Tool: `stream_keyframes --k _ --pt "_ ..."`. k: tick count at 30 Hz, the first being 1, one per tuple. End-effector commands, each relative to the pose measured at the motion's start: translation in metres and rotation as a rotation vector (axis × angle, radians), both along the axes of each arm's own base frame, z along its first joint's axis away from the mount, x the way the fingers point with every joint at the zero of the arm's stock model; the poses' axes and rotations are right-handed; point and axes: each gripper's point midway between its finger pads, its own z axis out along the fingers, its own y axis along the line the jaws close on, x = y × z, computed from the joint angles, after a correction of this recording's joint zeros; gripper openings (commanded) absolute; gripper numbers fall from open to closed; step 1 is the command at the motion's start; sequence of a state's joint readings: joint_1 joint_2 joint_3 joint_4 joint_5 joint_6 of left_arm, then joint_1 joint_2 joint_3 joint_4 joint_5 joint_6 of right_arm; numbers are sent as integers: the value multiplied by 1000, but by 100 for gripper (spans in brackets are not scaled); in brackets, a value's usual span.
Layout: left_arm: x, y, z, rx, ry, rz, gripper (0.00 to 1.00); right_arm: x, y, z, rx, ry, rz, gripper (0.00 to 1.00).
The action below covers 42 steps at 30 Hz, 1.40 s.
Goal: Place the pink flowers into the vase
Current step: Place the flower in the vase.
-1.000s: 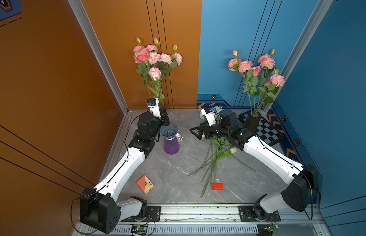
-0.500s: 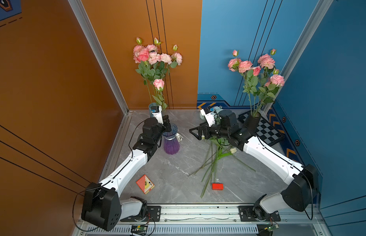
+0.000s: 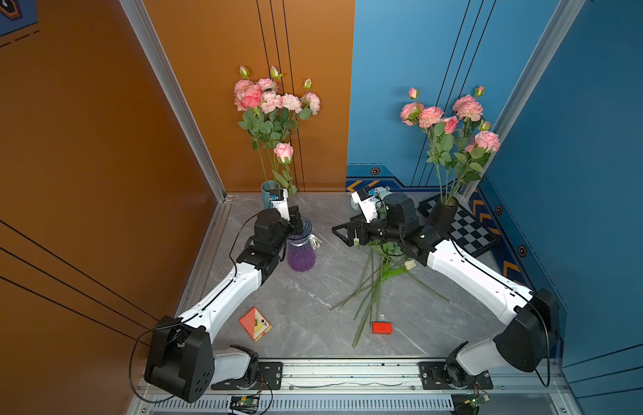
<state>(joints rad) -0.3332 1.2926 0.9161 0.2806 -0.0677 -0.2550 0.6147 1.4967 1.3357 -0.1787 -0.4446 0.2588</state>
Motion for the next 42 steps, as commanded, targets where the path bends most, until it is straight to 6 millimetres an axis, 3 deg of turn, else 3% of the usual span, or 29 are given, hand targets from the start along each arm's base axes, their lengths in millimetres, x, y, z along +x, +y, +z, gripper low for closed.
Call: stream_keyframes --k 1,18,30,35,42 --pt "1 0 -9 23 9 7 10 2 2 1 -2 -31 5 100" --pt "0 -3 -7 28 2 2 16 0 1 2 -6 -33 2 100" --pt "-8 -7 11 28 -40 -11 26 1 -9 -1 -34 -38 -29 100" --pt "-12 -10 18 34 -52 -20 30 10 -27 -2 -53 -27 -102 100" --pt "-19 -10 28 58 -78 -15 49 31 -73 -28 -170 70 -265 100"
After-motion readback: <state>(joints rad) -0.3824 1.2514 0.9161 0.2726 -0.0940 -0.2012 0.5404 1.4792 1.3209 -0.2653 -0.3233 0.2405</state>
